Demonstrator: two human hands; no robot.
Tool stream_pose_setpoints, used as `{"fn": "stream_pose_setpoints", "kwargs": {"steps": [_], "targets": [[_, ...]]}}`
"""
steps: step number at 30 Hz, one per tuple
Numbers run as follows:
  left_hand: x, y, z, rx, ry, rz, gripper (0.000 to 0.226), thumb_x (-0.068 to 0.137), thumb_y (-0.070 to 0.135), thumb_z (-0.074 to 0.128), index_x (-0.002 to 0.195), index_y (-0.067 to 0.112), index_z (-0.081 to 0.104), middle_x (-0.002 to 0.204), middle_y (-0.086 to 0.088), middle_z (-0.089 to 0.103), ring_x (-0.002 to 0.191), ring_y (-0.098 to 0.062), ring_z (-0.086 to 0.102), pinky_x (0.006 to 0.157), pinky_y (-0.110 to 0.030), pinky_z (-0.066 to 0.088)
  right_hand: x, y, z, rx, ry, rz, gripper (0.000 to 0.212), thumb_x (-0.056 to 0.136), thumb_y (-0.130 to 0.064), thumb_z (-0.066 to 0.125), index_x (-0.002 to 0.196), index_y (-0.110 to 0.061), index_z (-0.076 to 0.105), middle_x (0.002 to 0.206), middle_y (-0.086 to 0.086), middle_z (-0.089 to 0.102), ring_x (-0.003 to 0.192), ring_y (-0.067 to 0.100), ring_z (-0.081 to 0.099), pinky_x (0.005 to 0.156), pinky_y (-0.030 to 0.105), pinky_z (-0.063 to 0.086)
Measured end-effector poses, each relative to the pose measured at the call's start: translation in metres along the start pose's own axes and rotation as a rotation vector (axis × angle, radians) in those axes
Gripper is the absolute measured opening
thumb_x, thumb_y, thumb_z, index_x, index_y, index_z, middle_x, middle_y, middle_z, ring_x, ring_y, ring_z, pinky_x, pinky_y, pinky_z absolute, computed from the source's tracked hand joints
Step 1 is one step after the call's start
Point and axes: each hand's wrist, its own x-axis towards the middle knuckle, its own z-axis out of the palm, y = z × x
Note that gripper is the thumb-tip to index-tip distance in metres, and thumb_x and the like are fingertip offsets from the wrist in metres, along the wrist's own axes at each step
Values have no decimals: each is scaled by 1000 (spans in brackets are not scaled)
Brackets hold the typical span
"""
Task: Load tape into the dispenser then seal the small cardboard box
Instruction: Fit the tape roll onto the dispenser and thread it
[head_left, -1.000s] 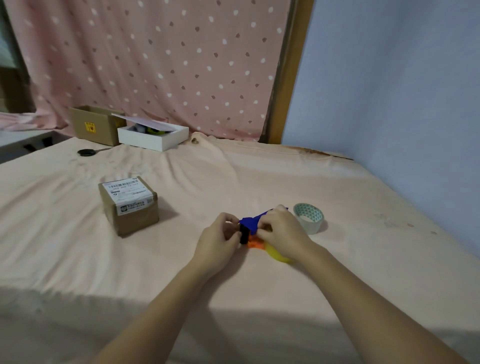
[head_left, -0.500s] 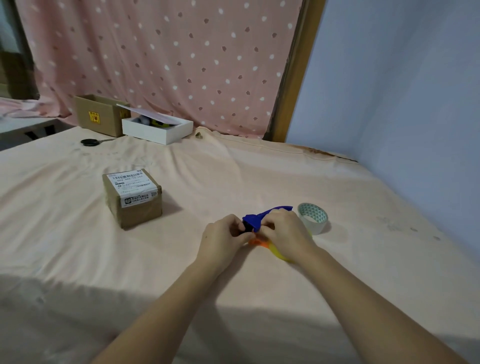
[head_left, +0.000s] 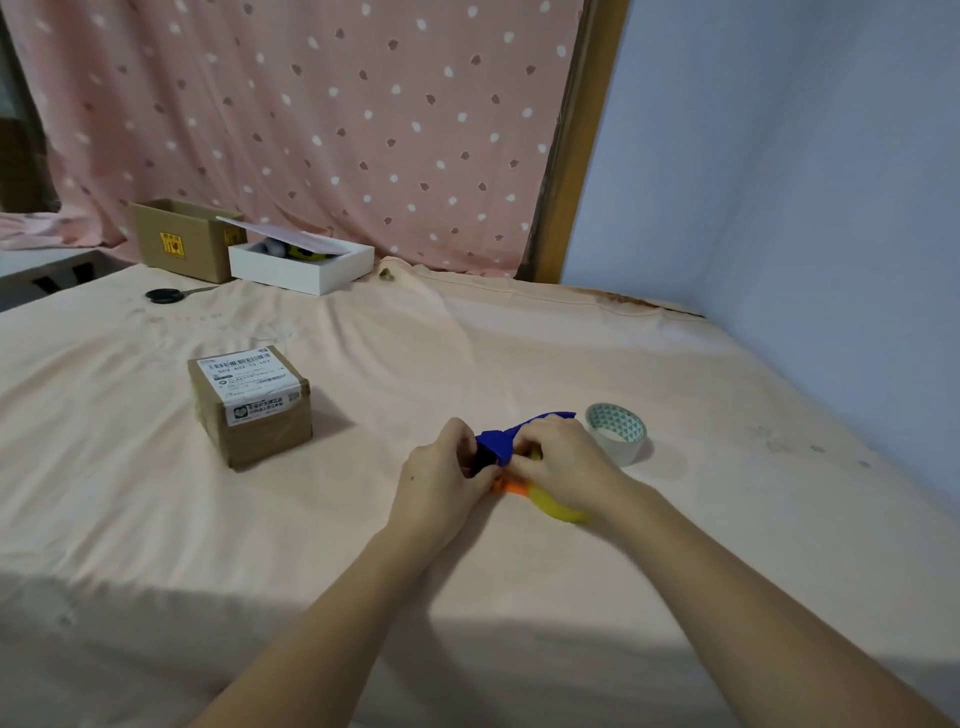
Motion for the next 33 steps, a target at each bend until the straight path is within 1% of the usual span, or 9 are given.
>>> {"fn": "stream_pose_setpoints", "kwargs": {"steps": [6,11,14,18,22,25,28,30,33], "targets": [[5,-6,-1,-13,-10,35,27,86,24,74,87,26,47,79,5,69,74,-23,60,62,-26,43,-5,6,-28,4,-230,-6,39,72,-47,78,106,-33,69,97,-19,64,94,5,58,78,22,47],[9,-11,-4,-1,-63,89,23,88,24,74,88,25,50,85,4,77,82,-24,70,76,-40,54,-9,14,-27,50,-252,-36,34,74,-33,75,108,-33,71,114,-16,64,108,6,56,92,25,46],[9,-13,-4,2,-77,105,20,89,22,74,91,23,54,87,3,78,84,-21,73,79,-39,56,-9,12,-27,91,-296,-35,35,75,-26,74,109,-33,71,119,-13,63,110,8,55,91,22,45],[9,-13,-6,3,-74,98,17,91,18,74,92,22,57,90,7,77,84,-15,73,70,-11,47,-5,11,-27,85,-301,45,45,76,-24,73,118,-33,63,107,-18,59,91,1,56,69,11,37],[9,-12,-7,6,-80,81,19,92,11,72,92,23,58,85,15,72,80,-3,69,68,-3,41,-4,13,-26,74,-334,48,41,71,-24,71,110,-34,65,106,-12,61,91,8,56,71,24,45],[9,-12,-8,3,-72,79,20,92,8,71,92,23,57,89,10,77,80,1,67,71,-6,42,-3,9,-18,27,-333,36,30,66,-43,66,95,-36,66,98,-9,60,95,18,50,76,33,42],[10,-12,-9,-15,-77,70,21,91,11,72,94,25,57,94,12,79,90,-10,72,77,-17,47,1,6,-7,16,-240,91,33,66,-65,63,75,-34,64,83,-9,63,87,14,53,69,34,43],[8,-11,-10,-23,-93,62,22,90,12,73,96,26,58,92,17,76,93,-8,73,82,-25,50,5,8,1,-21,-189,121,34,70,-64,63,67,-30,63,71,-6,62,76,17,58,60,34,42],[4,-10,-11,-39,-100,54,26,85,21,77,103,27,59,96,19,76,98,-10,74,90,-35,56,8,6,5,-50,-171,181,32,75,-55,60,63,-25,61,67,-2,60,71,24,61,59,36,43]]}}
